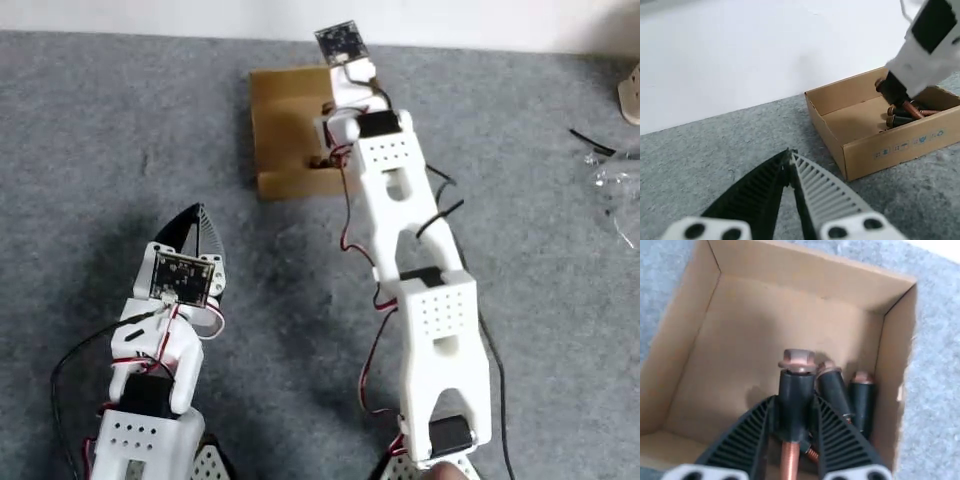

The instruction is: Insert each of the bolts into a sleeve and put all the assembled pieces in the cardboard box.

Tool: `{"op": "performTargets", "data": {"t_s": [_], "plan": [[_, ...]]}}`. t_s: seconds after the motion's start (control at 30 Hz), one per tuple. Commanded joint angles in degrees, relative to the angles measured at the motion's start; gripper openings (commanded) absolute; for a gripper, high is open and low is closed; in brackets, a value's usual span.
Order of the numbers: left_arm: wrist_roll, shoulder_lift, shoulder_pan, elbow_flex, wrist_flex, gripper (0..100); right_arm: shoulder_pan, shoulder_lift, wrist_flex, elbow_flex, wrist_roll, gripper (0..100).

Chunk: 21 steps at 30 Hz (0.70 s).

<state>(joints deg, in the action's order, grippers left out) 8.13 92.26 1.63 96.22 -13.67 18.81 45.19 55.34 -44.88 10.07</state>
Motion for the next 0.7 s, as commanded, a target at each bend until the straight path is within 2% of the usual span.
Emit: {"op": "performTargets", "data": {"t_s": [0.0,0.33,0.67], "plan": [[0.4,0.0,0.9,1.5,1.1,1,-0.8,-0.4,0.1,-3.7,-0.5,0.6],[0.4,0.0,0.9,1.5,1.1,1,-0.8,2.7,0.4,-3.7,-0.4,1.2],[0.4,0.0,1.1,1.5,1.1,1,-0.5,2.4,2.9,-3.7,-0.4,22.5]]}}
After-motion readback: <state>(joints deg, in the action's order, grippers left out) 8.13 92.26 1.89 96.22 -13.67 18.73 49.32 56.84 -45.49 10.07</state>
